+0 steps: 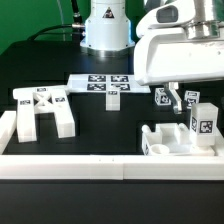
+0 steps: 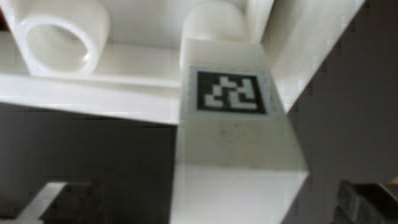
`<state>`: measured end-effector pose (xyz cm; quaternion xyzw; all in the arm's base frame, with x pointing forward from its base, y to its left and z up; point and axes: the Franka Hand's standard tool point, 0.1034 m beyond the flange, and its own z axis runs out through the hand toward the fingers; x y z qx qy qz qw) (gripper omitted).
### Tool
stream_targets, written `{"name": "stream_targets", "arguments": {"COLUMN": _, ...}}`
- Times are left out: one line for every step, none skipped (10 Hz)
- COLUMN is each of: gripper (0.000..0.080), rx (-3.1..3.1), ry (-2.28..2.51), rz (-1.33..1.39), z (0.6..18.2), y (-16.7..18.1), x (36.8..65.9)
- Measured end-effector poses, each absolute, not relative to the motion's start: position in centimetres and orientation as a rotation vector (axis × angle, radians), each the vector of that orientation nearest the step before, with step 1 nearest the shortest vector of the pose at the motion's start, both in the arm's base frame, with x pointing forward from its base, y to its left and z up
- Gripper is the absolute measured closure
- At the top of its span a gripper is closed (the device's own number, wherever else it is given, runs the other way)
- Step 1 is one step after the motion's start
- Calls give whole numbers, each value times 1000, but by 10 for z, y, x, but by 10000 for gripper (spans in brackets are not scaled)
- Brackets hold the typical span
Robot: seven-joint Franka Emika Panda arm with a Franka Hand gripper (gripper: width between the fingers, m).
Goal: Assemble chair
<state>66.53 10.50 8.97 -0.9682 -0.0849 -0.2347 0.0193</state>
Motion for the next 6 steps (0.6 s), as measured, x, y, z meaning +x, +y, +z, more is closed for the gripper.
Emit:
{"name": "stream_targets", "arguments": {"gripper": 151, "rx": -3024, "ry": -270, "rz": -590, "z": 90, "y": 108, "x": 664}}
{"name": "stream_targets", "arguments": {"gripper": 151, "rx": -3037, "ry": -270, "rz": -473, "z": 90, "y": 110, "x": 663}}
{"name": "stream_targets", "arguments": {"gripper": 151, "rx": -3046, "ry": -271, "rz": -365, "z": 89, "y": 110, "x": 661}}
{"name": "stream_targets", "arguments": {"gripper": 151, "rx": -3050, "ry": -275, "rz": -303, "z": 88, "y": 111, "x": 660}}
{"name": "stream_targets", "arguments": {"gripper": 151, "rx": -3053, "ry": -280, "rz": -188, "z": 85, "y": 112, "x": 655}}
{"name": "stream_targets", "arguments": {"gripper": 151, "rx": -3053, "ry": -285, "rz": -170, "z": 86, "y": 110, "x": 659}}
